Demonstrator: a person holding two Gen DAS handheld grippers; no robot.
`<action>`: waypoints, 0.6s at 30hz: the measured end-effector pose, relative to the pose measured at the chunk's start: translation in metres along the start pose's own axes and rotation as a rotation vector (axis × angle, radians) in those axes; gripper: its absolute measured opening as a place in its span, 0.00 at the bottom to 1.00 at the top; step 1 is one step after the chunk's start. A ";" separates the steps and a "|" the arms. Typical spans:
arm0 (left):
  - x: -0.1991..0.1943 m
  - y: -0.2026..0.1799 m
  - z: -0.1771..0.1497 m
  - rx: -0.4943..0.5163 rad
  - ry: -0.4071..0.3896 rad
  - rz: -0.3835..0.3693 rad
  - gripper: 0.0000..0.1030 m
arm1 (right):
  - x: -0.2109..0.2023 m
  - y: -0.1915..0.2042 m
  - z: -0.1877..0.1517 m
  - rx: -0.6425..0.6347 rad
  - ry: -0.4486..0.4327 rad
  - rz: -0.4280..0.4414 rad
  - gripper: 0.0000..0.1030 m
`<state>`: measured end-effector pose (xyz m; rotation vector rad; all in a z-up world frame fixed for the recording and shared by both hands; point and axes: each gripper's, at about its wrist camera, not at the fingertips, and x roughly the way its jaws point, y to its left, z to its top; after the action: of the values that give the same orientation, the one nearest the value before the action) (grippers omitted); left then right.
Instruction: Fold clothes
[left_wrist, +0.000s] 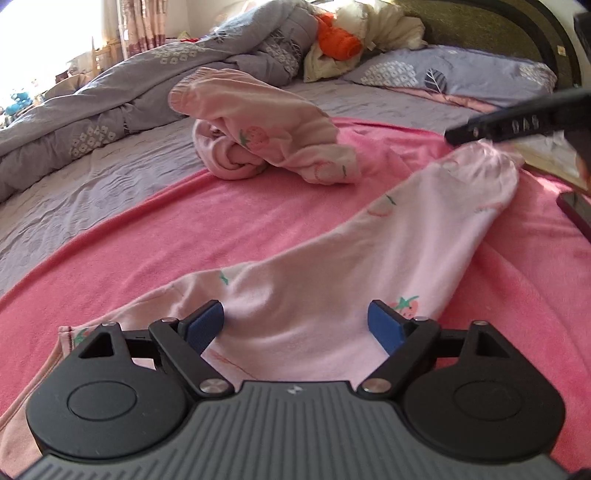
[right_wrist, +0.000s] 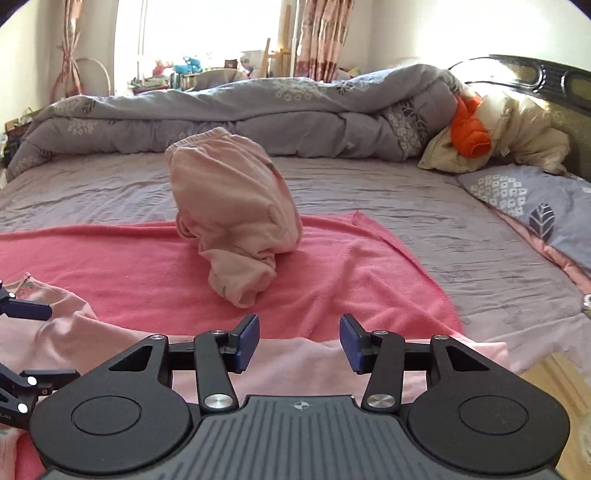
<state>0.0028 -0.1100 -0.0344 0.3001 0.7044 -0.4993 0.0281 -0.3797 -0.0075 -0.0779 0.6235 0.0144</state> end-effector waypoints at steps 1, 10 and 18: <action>0.001 -0.005 -0.001 0.023 -0.007 0.015 0.84 | -0.004 -0.016 0.003 0.029 -0.007 -0.057 0.48; 0.003 0.000 -0.001 0.005 -0.003 0.000 0.86 | -0.024 -0.122 -0.023 0.376 0.073 -0.164 0.50; 0.003 0.001 -0.001 0.001 -0.003 -0.005 0.86 | -0.001 -0.140 -0.050 0.644 0.159 -0.073 0.53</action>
<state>0.0048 -0.1097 -0.0375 0.2990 0.7019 -0.5046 0.0037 -0.5230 -0.0377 0.5258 0.7588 -0.2650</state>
